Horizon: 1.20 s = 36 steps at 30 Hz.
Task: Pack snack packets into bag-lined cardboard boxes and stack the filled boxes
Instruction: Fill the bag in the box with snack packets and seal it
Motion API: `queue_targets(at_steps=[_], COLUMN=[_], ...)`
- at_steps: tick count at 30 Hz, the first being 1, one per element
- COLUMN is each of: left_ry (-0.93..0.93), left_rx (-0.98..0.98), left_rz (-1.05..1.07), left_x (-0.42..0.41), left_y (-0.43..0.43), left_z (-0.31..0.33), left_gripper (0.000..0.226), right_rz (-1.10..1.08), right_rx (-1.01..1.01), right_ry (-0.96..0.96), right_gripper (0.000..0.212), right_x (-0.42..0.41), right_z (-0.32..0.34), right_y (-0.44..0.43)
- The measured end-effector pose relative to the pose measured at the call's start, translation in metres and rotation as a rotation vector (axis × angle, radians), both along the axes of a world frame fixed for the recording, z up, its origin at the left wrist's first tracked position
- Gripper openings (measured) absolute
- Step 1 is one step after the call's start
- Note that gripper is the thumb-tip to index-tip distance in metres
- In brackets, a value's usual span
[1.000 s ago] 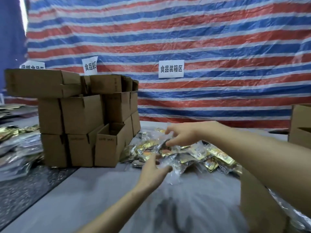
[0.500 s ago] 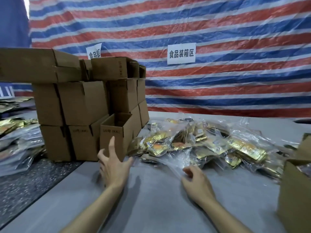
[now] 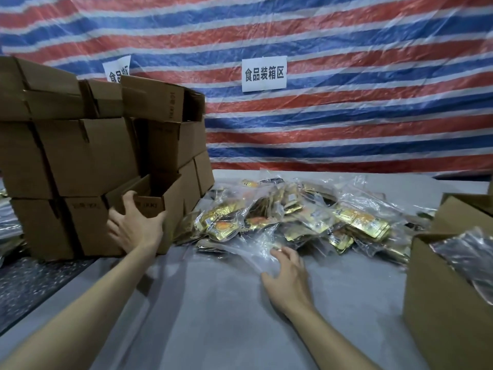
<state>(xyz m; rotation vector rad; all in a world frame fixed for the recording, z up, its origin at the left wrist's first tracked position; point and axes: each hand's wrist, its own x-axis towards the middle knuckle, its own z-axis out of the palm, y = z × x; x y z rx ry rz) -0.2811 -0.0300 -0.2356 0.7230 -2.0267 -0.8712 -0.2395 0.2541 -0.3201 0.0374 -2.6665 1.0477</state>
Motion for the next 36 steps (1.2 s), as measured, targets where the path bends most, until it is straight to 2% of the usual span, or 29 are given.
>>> queue_targets(at_steps=[5, 11, 19, 23, 28, 32, 36], left_ry=[0.041, 0.139, 0.233, 0.343, 0.471, 0.516, 0.505], left_rx=[-0.003, -0.005, -0.094, -0.104, -0.071, 0.026, 0.153], left_rz=[-0.019, -0.079, -0.163, -0.2, -0.35, -0.521, -0.721], left_x=[0.012, 0.045, 0.097, 0.123, 0.155, 0.173, 0.177], left_y=[0.004, 0.015, 0.019, 0.028, 0.048, 0.057, 0.062], left_z=[0.002, -0.004, -0.023, -0.03, -0.039, -0.043, -0.042], left_gripper=[0.058, 0.059, 0.063, 0.067, 0.078, 0.065, 0.064], right_rz=[-0.047, -0.083, -0.147, -0.053, -0.058, -0.098, -0.151], right_rx=[-0.098, -0.274, -0.221, -0.184, -0.279, -0.284, -0.271], right_ry=[0.026, 0.085, 0.084, 0.006, -0.047, -0.054, -0.092], right_gripper=[0.05, 0.044, 0.044, 0.045, 0.038, 0.031, 0.028], right_x=[0.003, 0.005, 0.006, 0.008, 0.008, 0.009, 0.019], right_z=[0.002, 0.002, 0.006, 0.006, 0.009, 0.012, 0.018], right_y=[0.001, 0.003, 0.001, 0.001, 0.007, 0.012, 0.023])
